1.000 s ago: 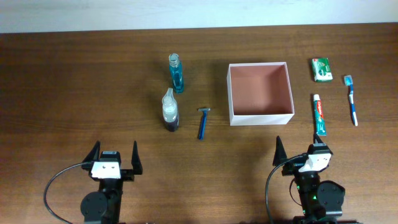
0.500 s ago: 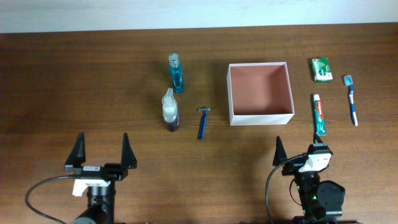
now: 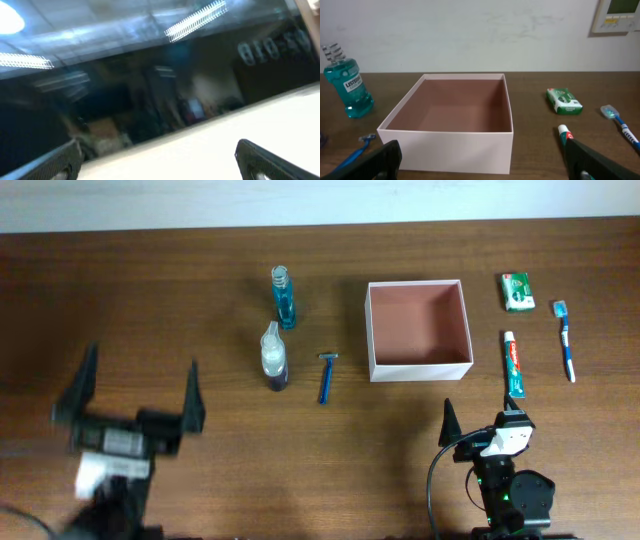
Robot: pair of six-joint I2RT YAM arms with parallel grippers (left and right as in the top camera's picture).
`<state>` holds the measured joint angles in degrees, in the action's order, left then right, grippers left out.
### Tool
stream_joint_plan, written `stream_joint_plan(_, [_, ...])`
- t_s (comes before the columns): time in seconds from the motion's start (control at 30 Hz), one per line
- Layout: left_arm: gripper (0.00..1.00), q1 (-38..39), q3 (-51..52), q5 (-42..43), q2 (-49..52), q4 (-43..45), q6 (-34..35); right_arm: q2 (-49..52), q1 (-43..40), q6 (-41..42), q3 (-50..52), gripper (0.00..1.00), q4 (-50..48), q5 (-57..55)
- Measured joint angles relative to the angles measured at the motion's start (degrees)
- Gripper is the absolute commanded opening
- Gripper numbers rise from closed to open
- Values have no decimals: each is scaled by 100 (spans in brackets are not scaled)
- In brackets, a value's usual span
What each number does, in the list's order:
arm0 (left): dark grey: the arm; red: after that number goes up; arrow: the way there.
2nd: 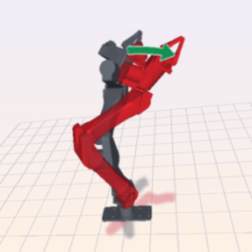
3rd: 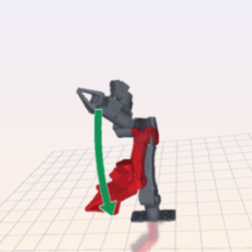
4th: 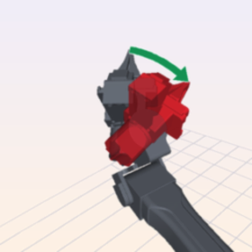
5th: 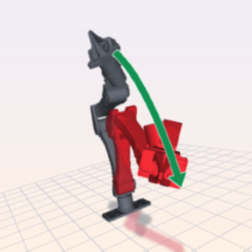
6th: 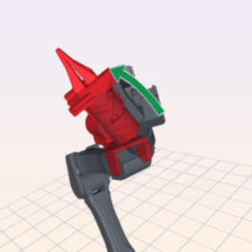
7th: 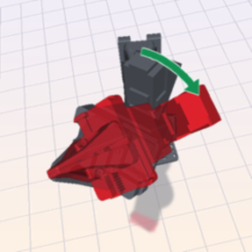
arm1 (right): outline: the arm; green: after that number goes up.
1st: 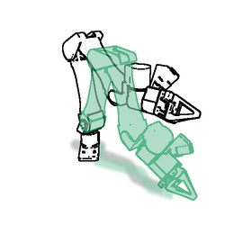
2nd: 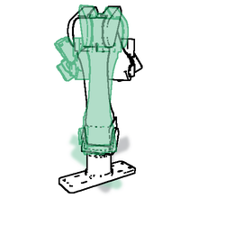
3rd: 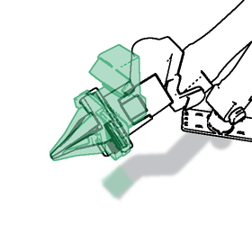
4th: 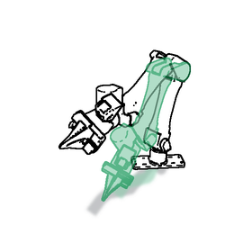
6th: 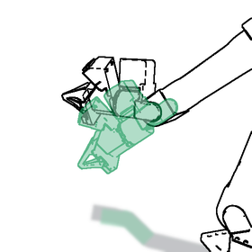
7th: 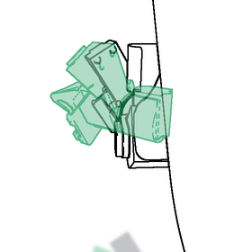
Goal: Pack container
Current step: 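Raise the left arm and move the left gripper over the blue mouthwash bottle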
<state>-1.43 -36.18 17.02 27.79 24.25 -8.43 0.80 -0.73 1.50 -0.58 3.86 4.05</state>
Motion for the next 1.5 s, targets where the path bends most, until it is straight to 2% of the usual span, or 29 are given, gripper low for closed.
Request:
stream_joint_plan(0.13, [99, 0, -2304, 778, 1779, -2396, -92, 0, 0, -2, 0, 99, -2, 0])
stream_joint_plan(0.27, [99, 0, -4048, 1591, 3198, -3773, -98, 0, 0, -2, 0, 99, -2, -2])
stream_joint_plan(0.47, [100, 31, -5604, 2632, 4680, -4277, -85, 0, 0, 4, 0, 99, 0, -2])
stream_joint_plan(0.67, [99, 450, -7396, 2164, 5912, -6395, -55, 0, 0, 2, 0, 99, 0, -2])
stream_joint_plan(0.87, [99, 859, -7781, 2155, 6607, -6822, -52, 0, 0, 2, 0, 99, 0, -2])
stream_joint_plan(1.0, [99, 973, -7783, 1572, 6835, -7001, 337, 0, 0, 0, 0, 99, 0, 0])
stream_joint_plan(1.23, [100, 2013, -7794, -1130, 6872, -7888, 660, 0, 0, 2, 0, 99, 0, -2])
stream_joint_plan(1.3, [99, 2312, -7799, -1672, 6891, -8126, 745, 0, 0, -2, 0, 99, 0, -2])
stream_joint_plan(1.5, [99, 2288, -7831, -2304, 7272, -8601, 1434, 0, 0, 2, 0, 99, 0, -2])
